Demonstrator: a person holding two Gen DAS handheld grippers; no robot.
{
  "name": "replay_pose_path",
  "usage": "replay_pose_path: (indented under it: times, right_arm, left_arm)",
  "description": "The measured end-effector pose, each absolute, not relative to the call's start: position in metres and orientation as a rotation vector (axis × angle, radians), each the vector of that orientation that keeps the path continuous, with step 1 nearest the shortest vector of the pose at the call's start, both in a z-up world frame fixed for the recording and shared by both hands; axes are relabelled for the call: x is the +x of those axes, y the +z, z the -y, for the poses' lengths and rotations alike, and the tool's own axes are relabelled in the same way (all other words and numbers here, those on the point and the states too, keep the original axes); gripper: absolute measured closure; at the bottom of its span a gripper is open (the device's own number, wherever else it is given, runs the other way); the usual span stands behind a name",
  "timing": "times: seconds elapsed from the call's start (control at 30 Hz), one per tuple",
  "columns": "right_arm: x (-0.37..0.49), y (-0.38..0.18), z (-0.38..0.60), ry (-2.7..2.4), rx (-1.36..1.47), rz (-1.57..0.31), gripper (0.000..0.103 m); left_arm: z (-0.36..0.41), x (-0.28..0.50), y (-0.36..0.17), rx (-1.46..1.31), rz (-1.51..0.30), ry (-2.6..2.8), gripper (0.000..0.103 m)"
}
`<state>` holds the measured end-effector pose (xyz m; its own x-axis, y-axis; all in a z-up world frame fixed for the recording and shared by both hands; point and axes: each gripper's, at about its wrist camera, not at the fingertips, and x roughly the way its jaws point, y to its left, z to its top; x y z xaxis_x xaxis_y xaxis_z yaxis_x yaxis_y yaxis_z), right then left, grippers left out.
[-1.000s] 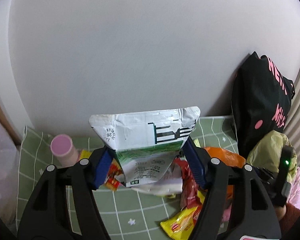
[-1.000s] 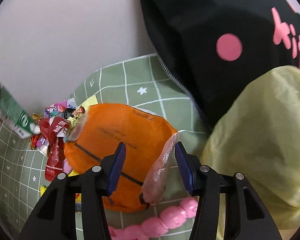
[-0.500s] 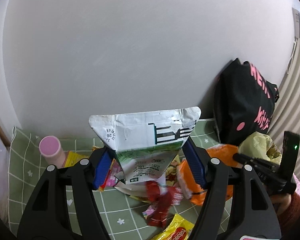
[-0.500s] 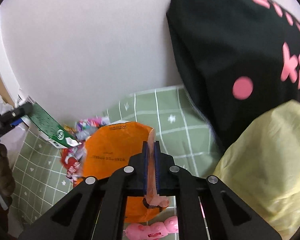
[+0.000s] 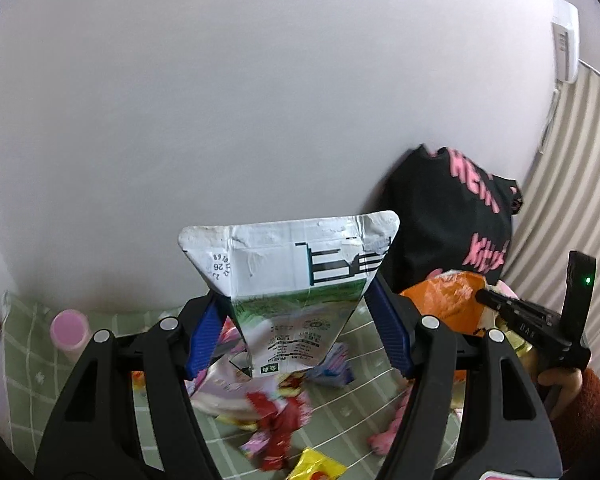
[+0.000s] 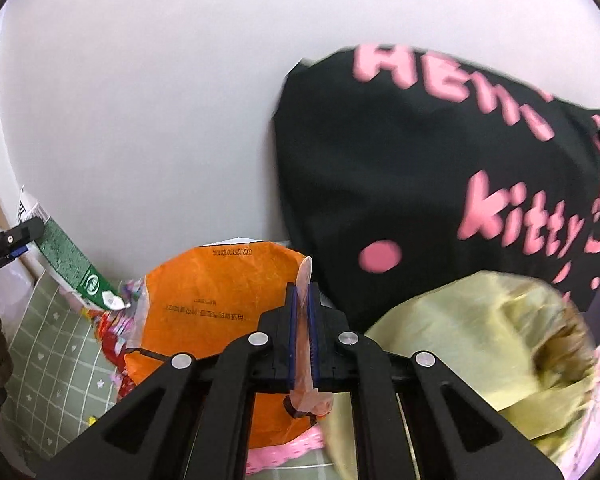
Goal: Collect trash
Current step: 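Carry the carton over the trash bag with the left tool while the right tool grips the orange bag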
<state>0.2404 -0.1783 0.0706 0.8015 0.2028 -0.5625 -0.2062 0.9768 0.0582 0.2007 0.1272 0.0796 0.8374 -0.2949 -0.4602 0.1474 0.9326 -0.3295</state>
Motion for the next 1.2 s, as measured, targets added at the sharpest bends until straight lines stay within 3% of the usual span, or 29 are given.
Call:
replay_pose_path:
  times: [0.33, 0.63, 0.73, 0.93, 1.2]
  right_arm:
    - [0.221, 0.139, 0.298, -0.068, -0.086, -0.453, 0.097]
    - [0.208, 0.11, 0.359, -0.172, -0.102, -0.547, 0.097]
    - [0.209, 0.088, 0.361, -0.13, -0.059, -0.588, 0.097]
    - [0.214, 0.045, 0.36, -0.025, 0.019, -0.67, 0.097]
    - [0.216, 0.018, 0.348, 0.032, -0.011, -0.721, 0.097]
  left_arm:
    - [-0.029, 0.243, 0.14, -0.258, -0.447, -0.539, 0.039]
    - [0.106, 0.259, 0.177, -0.174, -0.472, -0.908, 0.039]
    - [0.147, 0.265, 0.163, -0.136, -0.529, -0.978, 0.039]
    - [0.214, 0.288, 0.073, 0.006, -0.758, -0.947, 0.04]
    - [0.238, 0.286, 0.025, 0.124, -0.803, -0.953, 0.041]
